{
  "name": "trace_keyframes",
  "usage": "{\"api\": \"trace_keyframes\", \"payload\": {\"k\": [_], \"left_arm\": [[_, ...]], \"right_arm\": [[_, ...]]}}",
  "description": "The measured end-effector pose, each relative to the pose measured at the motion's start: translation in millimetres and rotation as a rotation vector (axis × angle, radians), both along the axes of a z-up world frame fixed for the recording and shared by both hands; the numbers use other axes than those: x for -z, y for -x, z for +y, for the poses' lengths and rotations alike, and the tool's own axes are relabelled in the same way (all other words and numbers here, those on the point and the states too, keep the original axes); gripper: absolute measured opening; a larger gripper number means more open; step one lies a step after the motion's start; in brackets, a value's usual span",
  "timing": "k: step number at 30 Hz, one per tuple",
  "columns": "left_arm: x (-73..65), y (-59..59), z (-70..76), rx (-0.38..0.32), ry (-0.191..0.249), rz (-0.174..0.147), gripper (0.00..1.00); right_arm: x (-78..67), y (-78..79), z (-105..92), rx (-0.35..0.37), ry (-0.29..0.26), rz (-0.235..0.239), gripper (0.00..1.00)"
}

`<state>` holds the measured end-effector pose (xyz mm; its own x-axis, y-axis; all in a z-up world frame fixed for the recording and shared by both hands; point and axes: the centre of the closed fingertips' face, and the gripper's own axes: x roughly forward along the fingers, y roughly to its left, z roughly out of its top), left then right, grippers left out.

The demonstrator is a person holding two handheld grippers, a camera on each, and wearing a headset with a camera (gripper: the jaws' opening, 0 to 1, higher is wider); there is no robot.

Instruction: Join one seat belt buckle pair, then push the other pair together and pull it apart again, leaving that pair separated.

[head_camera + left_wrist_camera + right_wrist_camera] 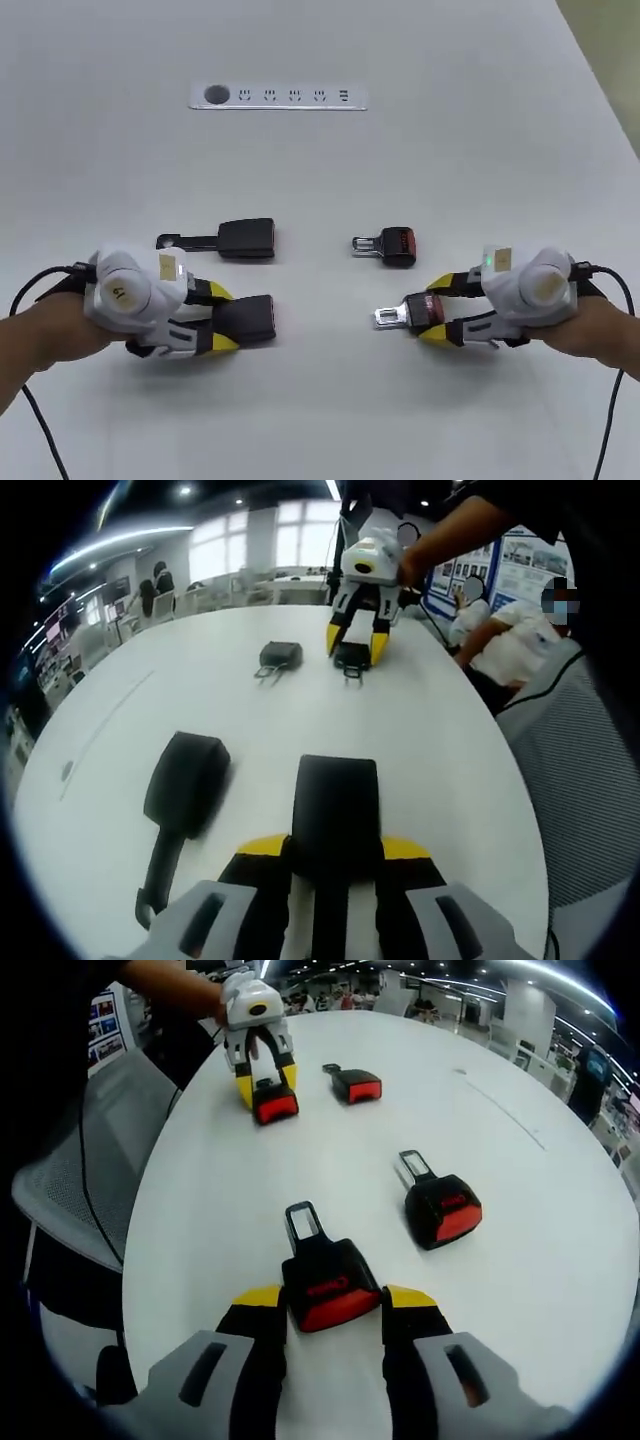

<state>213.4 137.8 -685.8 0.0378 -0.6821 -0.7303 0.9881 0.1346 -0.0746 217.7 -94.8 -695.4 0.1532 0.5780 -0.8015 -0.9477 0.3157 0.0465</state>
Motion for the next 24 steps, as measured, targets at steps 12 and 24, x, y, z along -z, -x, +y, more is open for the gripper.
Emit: {"api": "trace_keyframes", "payload": {"k": [12, 24], "left_arm": [[4.6, -0.6, 0.5, -0.019, -0.021, 0.015, 0.33], [4.9, 0.2, -2.2, -0.011, -0.051, 0.009, 0.33]], "right_arm": [[0.0, 0.5, 3.3, 0.018, 0.014, 0.004, 0.35], [1.5, 2.2, 26.4, 0.061, 0.006, -0.001, 0.35]]}}
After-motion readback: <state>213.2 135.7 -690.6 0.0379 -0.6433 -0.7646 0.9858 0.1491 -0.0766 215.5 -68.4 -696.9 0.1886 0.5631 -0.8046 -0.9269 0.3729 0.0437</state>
